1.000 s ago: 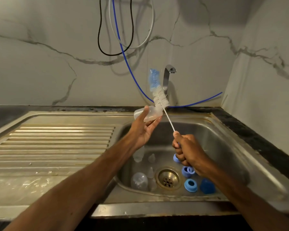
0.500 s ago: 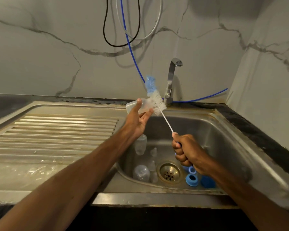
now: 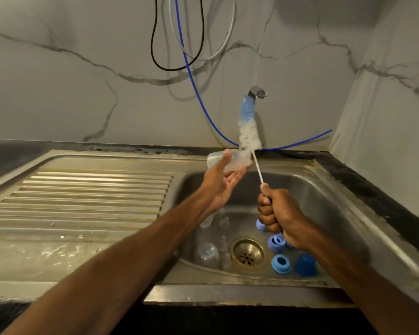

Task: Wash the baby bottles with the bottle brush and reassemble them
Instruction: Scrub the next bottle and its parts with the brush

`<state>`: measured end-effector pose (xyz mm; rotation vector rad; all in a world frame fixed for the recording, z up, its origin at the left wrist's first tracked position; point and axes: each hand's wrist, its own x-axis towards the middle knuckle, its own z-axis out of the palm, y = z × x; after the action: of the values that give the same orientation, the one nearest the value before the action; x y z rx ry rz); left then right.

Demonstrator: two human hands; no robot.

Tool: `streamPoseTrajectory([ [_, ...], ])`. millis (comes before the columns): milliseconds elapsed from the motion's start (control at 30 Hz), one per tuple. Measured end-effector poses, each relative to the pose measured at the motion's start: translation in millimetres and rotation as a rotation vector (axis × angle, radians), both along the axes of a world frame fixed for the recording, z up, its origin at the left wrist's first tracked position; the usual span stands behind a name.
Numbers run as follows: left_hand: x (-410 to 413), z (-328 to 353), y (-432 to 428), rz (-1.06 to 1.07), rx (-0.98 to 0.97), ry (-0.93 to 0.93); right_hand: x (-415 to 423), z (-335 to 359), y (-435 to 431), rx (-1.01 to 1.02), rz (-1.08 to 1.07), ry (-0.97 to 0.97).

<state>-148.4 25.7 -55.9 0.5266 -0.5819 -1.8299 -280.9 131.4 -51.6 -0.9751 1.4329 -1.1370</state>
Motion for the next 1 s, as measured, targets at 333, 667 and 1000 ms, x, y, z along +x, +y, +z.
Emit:
streamPoseTrajectory([
  [333,-2,-6,-3,0.050,0.046,-0.006,5,-1,-4,0.049,0.009,-0.024],
  [667,24,0,-24,0.304,0.152,0.053,12,-5,8,0.070,0.078,0.022],
  [1000,3,0,-11,0.110,0.047,-0.087,7,-1,1,0.038,0.012,-0.024],
])
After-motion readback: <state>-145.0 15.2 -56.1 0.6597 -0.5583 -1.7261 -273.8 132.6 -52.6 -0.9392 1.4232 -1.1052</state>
